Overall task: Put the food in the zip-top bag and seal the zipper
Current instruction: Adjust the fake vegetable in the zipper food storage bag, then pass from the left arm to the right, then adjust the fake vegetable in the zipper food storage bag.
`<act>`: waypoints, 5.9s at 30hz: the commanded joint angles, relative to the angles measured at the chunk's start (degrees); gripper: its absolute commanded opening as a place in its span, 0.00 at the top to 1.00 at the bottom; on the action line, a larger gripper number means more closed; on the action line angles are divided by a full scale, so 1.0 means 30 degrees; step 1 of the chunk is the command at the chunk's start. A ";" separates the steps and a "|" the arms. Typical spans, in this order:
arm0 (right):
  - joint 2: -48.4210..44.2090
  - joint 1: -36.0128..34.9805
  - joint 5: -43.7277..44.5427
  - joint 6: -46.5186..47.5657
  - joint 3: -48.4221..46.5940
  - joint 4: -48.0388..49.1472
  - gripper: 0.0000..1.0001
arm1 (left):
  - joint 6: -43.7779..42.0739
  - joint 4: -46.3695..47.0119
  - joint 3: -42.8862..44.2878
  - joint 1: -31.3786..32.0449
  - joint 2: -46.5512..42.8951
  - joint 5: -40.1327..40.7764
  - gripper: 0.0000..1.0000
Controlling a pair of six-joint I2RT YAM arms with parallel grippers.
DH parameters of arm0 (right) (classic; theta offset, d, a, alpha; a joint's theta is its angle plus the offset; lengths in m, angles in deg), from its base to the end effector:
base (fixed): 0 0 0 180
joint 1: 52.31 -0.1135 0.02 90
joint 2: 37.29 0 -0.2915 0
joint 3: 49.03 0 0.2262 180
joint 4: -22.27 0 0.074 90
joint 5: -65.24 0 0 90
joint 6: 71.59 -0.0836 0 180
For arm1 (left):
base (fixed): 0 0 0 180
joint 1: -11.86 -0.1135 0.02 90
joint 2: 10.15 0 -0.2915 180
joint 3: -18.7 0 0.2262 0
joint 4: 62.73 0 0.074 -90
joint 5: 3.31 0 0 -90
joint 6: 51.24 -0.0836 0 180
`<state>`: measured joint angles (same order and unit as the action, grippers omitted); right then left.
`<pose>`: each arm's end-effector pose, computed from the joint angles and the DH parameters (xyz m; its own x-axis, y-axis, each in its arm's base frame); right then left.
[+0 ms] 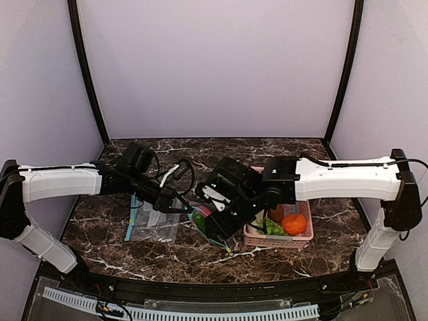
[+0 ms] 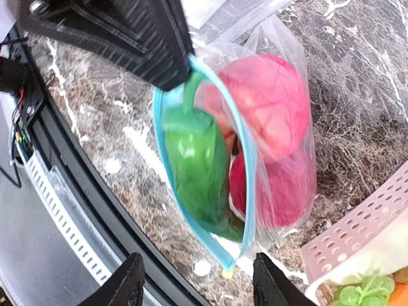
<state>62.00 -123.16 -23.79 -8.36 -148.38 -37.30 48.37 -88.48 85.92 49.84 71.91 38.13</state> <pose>0.1238 0.3521 0.2656 -0.6765 -0.5754 -0.4596 -0.7135 0.6667 0.2155 0.1952 -0.2319 0.2601 -0.6486 0.3662 -0.6673 0.7584 0.2358 -0.6077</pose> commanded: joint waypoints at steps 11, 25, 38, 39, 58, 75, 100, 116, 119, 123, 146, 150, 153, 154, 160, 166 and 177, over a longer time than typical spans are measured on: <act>-0.2088 0.0586 0.0822 -0.0742 0.3623 0.5579 0.21 | -0.0382 -0.0353 0.0385 -0.0149 -0.0071 -0.0117 0.99; -0.0702 0.1406 0.0318 -0.0851 0.3437 0.7701 0.25 | -0.0471 -0.0354 0.0384 -0.0167 -0.0066 -0.0254 0.99; 0.0201 0.2489 -0.0086 -0.2031 0.4211 0.9059 0.53 | -0.0263 -0.0096 0.0392 -0.0122 0.0298 -0.1682 0.99; 0.0265 0.2507 -0.0218 -0.1944 0.4178 0.9211 0.53 | -0.0248 -0.0092 0.0389 -0.0121 0.0338 -0.1722 0.99; 0.2648 0.2921 -0.0859 -0.1633 0.2962 0.9308 0.76 | 0.0028 0.0157 0.0379 -0.0007 0.0644 -0.2333 0.99; 0.3802 0.3242 0.0573 -0.1634 0.2148 0.7174 0.84 | 0.0099 0.1041 -0.0029 0.0100 -0.0460 -0.2466 0.99; -0.1506 0.1610 0.0719 -0.0503 0.4986 0.6855 0.51 | -0.0234 -0.0754 0.0389 -0.0417 -0.0088 0.0655 0.99; 0.0955 0.1624 0.2348 0.0819 0.2753 0.7249 0.71 | -0.0230 -0.0703 0.0416 -0.0429 0.0051 0.0427 0.99; 0.1271 0.1629 0.2207 0.1134 0.2301 0.7542 0.73 | -0.0228 -0.0756 0.0410 -0.0414 0.0099 0.0424 0.99; 0.1348 0.1601 0.2225 0.1382 0.2021 0.8052 0.82 | -0.0298 -0.0838 0.0441 -0.0415 0.0126 0.0580 0.99; -0.1616 0.0788 0.2139 -0.2832 0.4652 1.1521 1.00 | 0.7526 0.4797 -0.4576 0.0095 -0.6242 0.7188 0.01; -0.1513 0.0667 0.2032 -0.2882 0.4677 1.1823 1.00 | 0.8842 0.5084 -0.5438 0.0891 -0.6978 0.7913 0.00; -0.1333 0.0447 0.2402 -0.2993 0.4537 1.1869 1.00 | 0.9430 0.4646 -0.5436 0.1779 -0.6674 0.8721 0.00; -0.1278 0.0363 0.2514 -0.3042 0.4508 1.1880 1.00 | 0.9530 0.4550 -0.5360 0.2149 -0.6555 0.8879 0.00; -0.1123 0.0114 0.2607 -0.3126 0.4404 1.2027 1.00 | 0.9988 0.4230 -0.5396 0.2835 -0.6003 1.0611 0.06; -0.1103 -0.0009 0.2516 -0.3201 0.4433 1.2137 1.00 | 1.0567 0.4893 -0.5727 0.2839 -0.5920 1.1088 0.21; -0.0823 -0.0214 0.1876 -0.3440 0.4676 1.3404 1.00 | 1.0648 0.5379 -0.6137 0.2863 -0.5369 1.0339 0.54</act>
<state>58.89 -122.90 -17.43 -17.82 -134.94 -1.83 80.21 -73.38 69.12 58.19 55.45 69.67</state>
